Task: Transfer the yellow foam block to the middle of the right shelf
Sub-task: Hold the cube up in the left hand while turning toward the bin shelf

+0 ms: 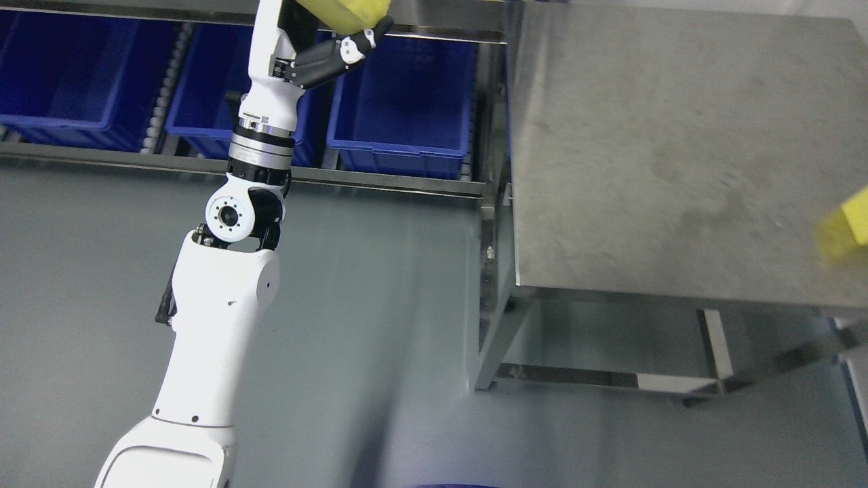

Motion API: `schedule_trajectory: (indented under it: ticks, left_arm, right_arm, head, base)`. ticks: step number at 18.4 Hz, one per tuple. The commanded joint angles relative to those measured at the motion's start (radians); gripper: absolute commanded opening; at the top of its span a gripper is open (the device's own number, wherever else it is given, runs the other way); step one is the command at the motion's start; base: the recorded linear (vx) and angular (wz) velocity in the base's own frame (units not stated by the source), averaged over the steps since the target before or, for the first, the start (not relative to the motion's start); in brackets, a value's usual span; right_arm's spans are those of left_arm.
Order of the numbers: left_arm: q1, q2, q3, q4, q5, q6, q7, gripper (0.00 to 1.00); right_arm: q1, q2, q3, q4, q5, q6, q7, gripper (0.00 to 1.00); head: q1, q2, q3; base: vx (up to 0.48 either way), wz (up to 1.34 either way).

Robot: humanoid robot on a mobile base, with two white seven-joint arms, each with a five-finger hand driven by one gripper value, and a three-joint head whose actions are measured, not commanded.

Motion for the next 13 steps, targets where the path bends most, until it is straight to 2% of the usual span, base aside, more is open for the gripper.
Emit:
schedule_trajectory:
  ticks: [1, 7, 13]
  left_arm:
    - [0.068, 0.006, 0.144, -0.151, 0.032, 0.061, 0.024, 0.23]
    - [0.166, 0.006, 0.235, -0.214, 0.032, 0.078, 0.023, 0.23]
    - [0.169, 0.006, 0.3, -0.218, 0.032, 0.096, 0.021, 0.23]
  right_arm:
    - [0.023, -0.017, -0.012, -0.017, 0.003, 0.0, 0.001, 1.0]
    - [0.025, -0.017, -0.012, -0.017, 0.003, 0.0, 0.001, 1.0]
    - [0.025, -0.017, -0.012, -0.017, 0.003, 0.0, 0.001, 1.0]
  head:
    - [0.0, 0.0, 0.0]
    - [0.0, 0.0, 0.0]
    - [0.0, 0.0, 0.0]
  base:
    - [0.129, 0.8]
    - [0.127, 0.74]
    - [0.106, 0.63]
